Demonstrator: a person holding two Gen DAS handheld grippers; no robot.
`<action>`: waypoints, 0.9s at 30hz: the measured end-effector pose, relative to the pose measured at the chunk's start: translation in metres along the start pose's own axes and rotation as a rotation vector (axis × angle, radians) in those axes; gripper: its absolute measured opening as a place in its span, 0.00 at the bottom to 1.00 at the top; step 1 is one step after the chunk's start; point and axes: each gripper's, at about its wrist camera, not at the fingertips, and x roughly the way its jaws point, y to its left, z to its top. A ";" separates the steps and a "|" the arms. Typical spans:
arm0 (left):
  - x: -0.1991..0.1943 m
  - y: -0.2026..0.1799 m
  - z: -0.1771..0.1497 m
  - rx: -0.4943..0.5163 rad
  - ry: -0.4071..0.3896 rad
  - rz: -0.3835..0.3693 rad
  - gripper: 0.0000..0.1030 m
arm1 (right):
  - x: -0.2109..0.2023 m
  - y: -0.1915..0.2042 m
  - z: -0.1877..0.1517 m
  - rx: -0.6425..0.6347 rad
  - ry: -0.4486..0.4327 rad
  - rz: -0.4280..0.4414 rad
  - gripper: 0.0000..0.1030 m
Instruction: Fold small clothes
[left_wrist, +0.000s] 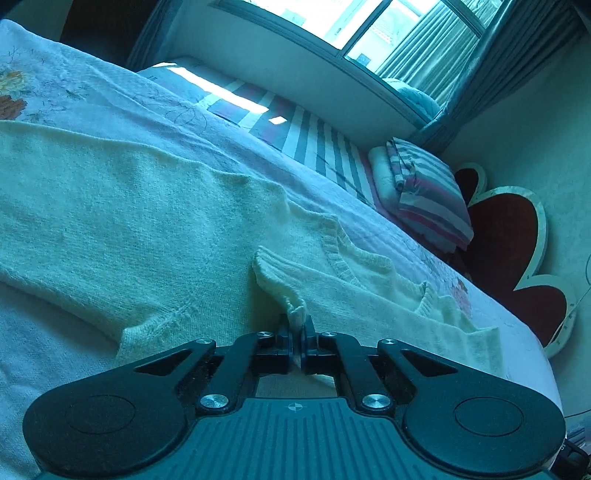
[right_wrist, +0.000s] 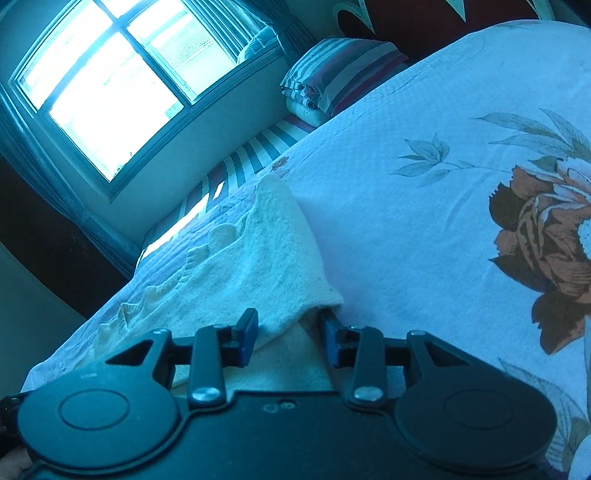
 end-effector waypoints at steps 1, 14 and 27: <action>-0.009 -0.001 0.002 0.034 -0.026 -0.008 0.03 | -0.001 0.002 0.001 -0.004 -0.001 0.003 0.37; -0.020 0.025 0.001 0.143 -0.039 0.103 0.03 | -0.010 0.002 0.002 -0.040 -0.002 0.006 0.36; -0.038 0.026 0.014 0.191 -0.122 0.191 0.04 | -0.001 0.023 0.021 -0.334 -0.054 -0.097 0.29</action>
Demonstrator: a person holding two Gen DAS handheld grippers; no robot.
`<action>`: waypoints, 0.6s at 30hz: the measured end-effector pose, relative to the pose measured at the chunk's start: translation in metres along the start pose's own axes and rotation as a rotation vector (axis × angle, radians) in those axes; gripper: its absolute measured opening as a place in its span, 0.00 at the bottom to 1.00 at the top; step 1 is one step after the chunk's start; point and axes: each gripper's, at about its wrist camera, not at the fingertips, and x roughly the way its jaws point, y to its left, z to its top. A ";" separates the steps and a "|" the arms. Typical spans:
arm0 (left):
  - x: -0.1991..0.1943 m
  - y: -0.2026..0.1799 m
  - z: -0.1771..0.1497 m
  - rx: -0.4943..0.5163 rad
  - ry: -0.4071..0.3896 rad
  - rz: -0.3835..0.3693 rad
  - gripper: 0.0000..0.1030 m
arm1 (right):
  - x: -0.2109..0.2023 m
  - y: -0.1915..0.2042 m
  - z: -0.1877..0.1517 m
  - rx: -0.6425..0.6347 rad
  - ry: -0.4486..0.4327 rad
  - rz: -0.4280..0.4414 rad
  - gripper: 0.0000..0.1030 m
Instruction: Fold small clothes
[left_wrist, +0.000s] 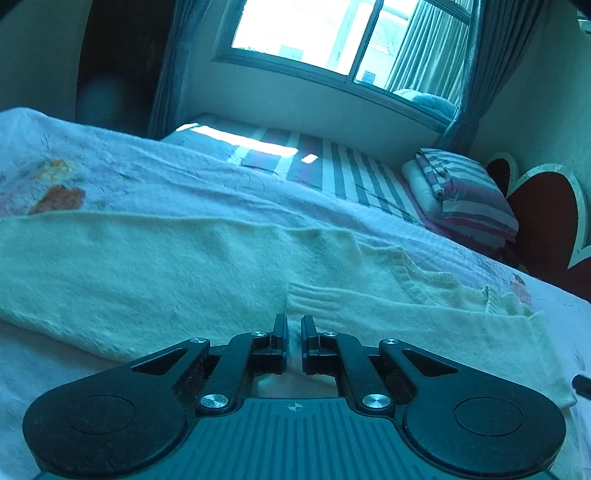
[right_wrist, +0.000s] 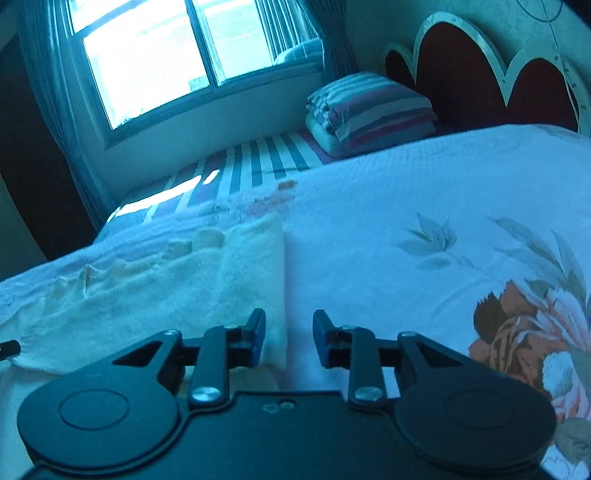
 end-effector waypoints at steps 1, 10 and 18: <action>0.000 -0.002 0.005 0.022 -0.003 -0.012 0.05 | 0.002 0.000 0.006 0.004 -0.016 0.018 0.29; 0.045 -0.038 0.013 0.242 0.054 0.064 0.75 | 0.104 -0.001 0.059 -0.026 0.116 -0.054 0.33; 0.030 -0.021 0.006 0.224 0.044 0.095 0.75 | 0.054 -0.003 0.021 -0.109 0.140 -0.023 0.34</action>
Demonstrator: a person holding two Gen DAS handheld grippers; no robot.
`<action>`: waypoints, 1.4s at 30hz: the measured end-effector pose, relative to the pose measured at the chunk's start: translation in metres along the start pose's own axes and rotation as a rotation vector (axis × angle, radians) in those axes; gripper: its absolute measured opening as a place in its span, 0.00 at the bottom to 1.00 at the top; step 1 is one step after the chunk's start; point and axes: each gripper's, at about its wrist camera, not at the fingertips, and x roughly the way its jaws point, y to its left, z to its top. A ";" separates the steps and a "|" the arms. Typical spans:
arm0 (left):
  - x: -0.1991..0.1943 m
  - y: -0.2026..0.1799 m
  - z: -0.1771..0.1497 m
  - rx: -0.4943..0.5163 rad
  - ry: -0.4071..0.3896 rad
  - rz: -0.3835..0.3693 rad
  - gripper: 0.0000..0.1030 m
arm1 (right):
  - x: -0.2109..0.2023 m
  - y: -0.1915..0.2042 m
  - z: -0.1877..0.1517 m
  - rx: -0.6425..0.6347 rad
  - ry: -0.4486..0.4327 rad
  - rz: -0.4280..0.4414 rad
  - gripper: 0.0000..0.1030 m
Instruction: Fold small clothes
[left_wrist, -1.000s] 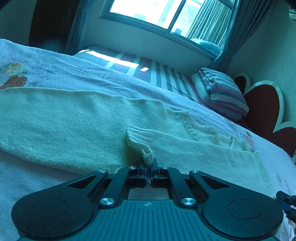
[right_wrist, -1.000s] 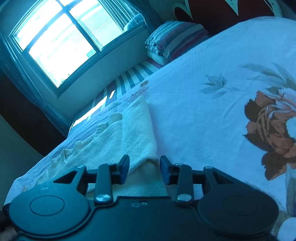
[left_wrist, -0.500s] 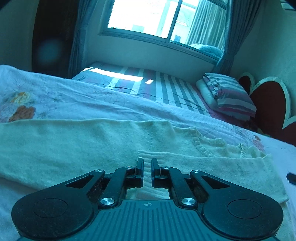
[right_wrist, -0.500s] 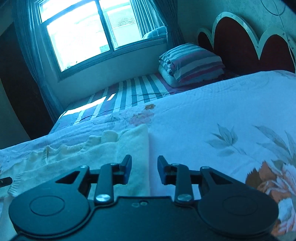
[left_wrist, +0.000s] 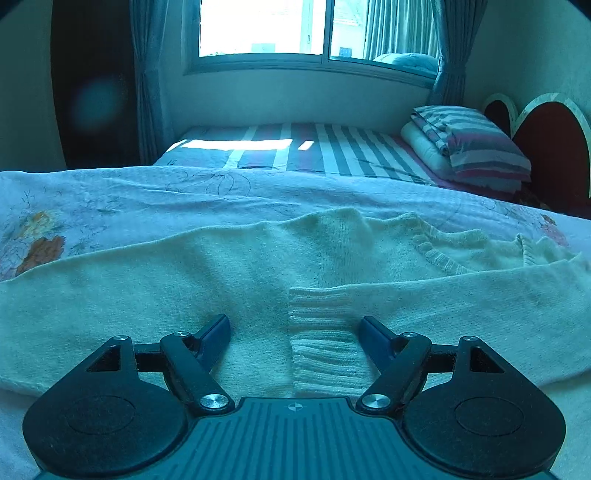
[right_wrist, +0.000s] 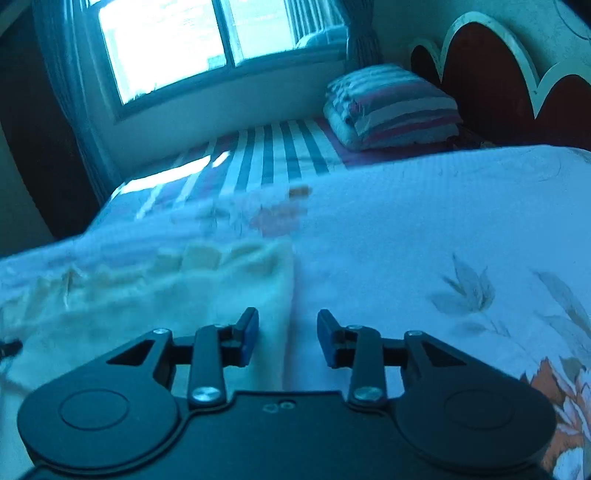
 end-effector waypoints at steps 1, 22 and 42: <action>-0.003 -0.001 0.004 -0.005 0.008 0.014 0.75 | -0.004 -0.001 -0.007 -0.011 -0.023 0.001 0.34; -0.100 0.322 -0.114 -0.935 -0.200 0.057 0.44 | -0.120 0.031 -0.070 0.159 -0.101 0.019 0.39; -0.058 0.372 -0.104 -0.879 -0.223 0.033 0.02 | -0.145 0.061 -0.068 0.283 -0.157 -0.057 0.40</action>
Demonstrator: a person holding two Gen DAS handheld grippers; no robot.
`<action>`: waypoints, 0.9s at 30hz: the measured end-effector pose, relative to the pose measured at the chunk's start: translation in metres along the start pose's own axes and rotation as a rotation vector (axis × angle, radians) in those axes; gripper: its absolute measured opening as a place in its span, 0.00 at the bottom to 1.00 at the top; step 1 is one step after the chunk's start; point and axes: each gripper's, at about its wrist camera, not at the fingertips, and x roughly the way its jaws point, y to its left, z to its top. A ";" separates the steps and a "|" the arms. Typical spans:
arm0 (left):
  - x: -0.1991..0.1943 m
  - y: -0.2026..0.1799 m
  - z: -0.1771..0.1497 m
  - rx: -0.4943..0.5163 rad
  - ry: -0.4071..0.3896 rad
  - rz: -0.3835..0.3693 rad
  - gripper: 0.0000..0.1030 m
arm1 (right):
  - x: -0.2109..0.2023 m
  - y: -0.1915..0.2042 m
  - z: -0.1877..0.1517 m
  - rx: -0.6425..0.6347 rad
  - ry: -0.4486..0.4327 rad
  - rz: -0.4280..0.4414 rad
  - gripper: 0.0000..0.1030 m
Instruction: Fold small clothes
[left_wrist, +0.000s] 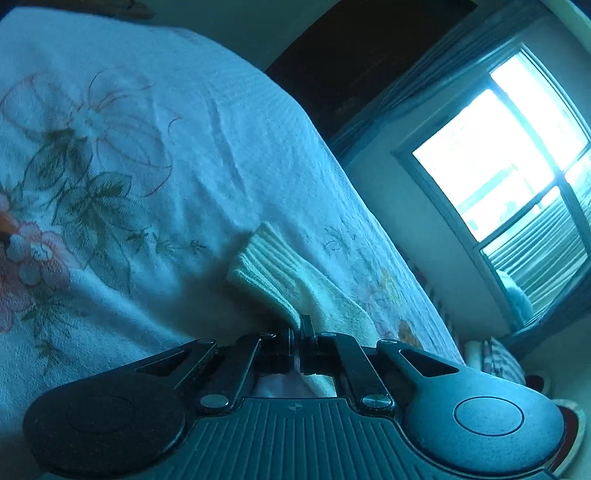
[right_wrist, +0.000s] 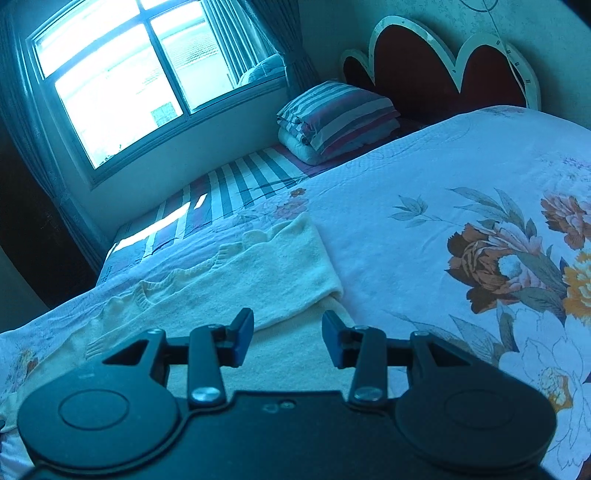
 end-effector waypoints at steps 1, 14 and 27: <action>-0.004 -0.011 0.002 0.023 -0.016 -0.018 0.02 | 0.001 -0.005 0.001 -0.002 0.003 -0.015 0.40; -0.017 -0.229 -0.083 0.429 0.025 -0.270 0.02 | 0.030 -0.071 0.016 -0.011 0.029 -0.061 0.41; -0.043 -0.412 -0.292 0.798 0.193 -0.413 0.02 | 0.055 -0.139 0.049 0.041 0.029 -0.019 0.41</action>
